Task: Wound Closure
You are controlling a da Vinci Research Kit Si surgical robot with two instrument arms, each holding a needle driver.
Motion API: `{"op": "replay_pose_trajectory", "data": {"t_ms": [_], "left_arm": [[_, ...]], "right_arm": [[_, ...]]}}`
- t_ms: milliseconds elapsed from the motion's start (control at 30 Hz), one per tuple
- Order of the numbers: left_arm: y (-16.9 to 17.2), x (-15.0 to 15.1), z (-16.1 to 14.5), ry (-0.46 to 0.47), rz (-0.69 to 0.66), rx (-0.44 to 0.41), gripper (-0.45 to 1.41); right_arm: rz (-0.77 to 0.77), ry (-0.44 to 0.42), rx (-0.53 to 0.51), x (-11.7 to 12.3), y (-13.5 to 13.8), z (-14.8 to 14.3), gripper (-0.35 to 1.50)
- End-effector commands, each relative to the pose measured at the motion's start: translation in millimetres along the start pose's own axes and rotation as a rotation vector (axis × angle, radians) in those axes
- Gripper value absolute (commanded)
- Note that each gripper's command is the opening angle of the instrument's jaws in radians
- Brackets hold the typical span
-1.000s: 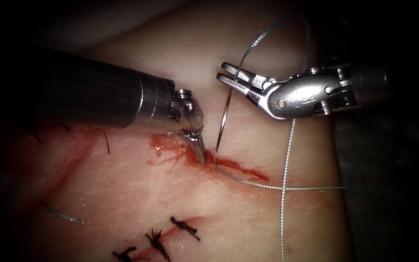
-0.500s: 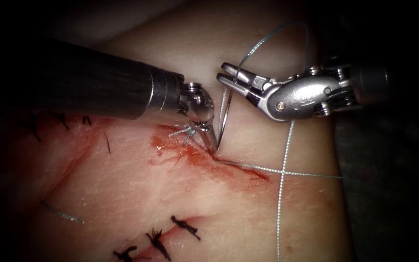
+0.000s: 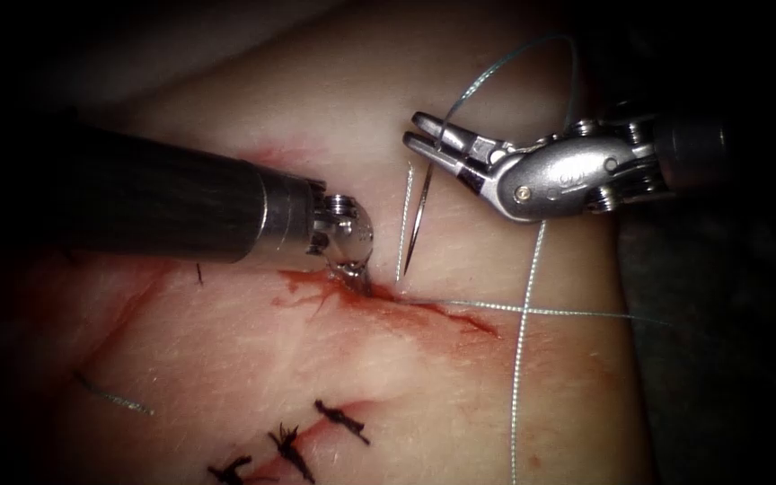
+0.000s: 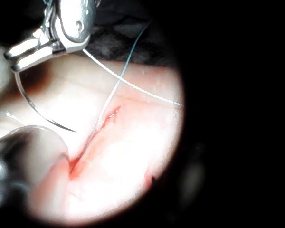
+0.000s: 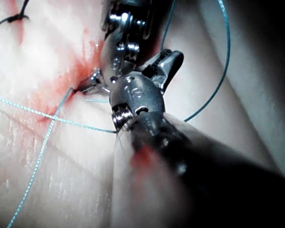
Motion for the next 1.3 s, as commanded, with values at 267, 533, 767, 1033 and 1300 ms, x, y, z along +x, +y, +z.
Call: {"op": "replay_pose_trajectory", "data": {"t_ms": [267,533,767,1033,1300], "left_arm": [[0.2,0.6,0.5,0.042,-0.037,-0.117,-0.45],[0.9,1.1,0.5,0.141,-0.069,-0.353,-0.45],[-0.1,2.8,0.0,0.147,-0.112,-0.433,-0.45],[-0.2,3.2,-1.9,0.194,-0.117,-0.435,-0.45],[0.2,2.7,-2.1,0.196,-0.113,-0.437,-0.45]], "right_arm": [[-0.061,-0.014,0.033,-0.8,-1.9,1.0,-0.35],[-0.073,-0.013,0.038,-1.3,-2.4,1.3,-0.35],[-0.091,-0.009,0.054,-1.6,-2.2,0.9,-0.35],[-0.098,-0.01,0.075,-2.0,-2.7,0.9,-0.35],[-0.105,-0.01,0.076,-2.0,-3.0,1.5,-0.35]]}}
